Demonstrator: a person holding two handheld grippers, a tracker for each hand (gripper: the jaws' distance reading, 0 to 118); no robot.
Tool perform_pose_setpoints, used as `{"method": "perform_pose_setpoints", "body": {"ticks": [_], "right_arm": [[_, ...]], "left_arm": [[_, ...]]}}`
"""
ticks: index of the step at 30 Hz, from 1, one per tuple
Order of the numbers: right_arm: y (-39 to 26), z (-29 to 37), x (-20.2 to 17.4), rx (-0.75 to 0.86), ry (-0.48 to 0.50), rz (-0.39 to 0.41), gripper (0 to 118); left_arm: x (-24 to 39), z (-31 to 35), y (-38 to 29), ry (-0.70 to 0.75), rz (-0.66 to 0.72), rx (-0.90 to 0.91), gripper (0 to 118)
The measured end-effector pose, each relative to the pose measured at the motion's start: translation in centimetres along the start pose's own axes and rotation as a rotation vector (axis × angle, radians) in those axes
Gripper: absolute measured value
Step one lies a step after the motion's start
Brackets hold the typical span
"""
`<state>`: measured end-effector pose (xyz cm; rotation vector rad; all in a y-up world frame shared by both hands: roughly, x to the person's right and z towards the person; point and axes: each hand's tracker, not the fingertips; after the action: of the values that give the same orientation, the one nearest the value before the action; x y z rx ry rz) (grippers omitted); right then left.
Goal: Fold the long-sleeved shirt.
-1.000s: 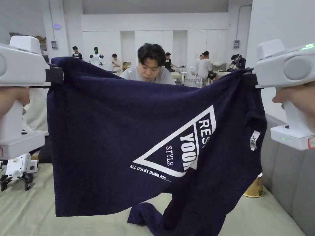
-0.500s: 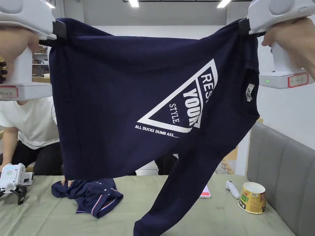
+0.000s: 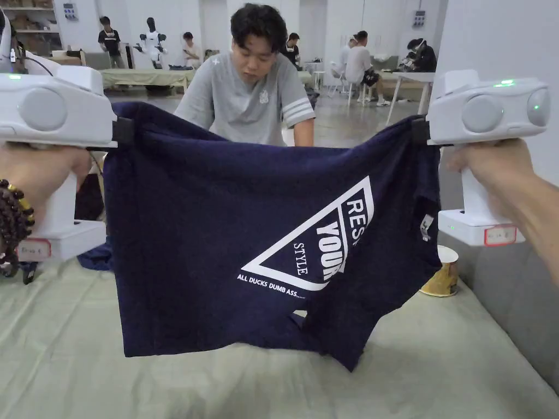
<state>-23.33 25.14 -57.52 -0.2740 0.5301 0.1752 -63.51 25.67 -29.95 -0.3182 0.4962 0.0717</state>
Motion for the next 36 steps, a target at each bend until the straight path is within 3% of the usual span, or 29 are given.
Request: {"method": "perform_pose_setpoints", "body": {"ticks": [3,8,11,15,21,27,36], "right_arm": [[-5.4,-1.5,-0.3,-0.044,0.004,-0.047,10],[-12.2,-3.7,-1.4,-0.163,0.017,-0.038,10],[-14.4,-4.3,-2.0,-0.210,0.025,-0.039,10],[-15.5,-3.5,-2.4,-0.208,0.035,-0.001,10],[-17.9,4.4,-1.8,-0.137,0.065,0.060,10],[-24.0,14.4,0.0,-0.154,0.088,0.033,10],[-37.8,24.2,1.6,-0.422,0.096,-0.066,10]], "left_arm": [[0.2,-1.0,-6.1,-0.012,-0.005,-0.040,12],[-0.2,-2.9,-14.2,-0.024,0.075,-0.179,12],[-0.4,-2.9,-17.1,-0.038,0.141,-0.218,12],[-0.1,-1.7,-18.1,-0.040,0.095,-0.221,12],[-0.1,4.5,-18.6,-0.064,0.121,-0.168,12],[1.9,14.7,-24.2,-0.077,0.064,-0.140,12],[4.7,25.7,-38.2,-0.082,0.114,-0.440,12]]}}
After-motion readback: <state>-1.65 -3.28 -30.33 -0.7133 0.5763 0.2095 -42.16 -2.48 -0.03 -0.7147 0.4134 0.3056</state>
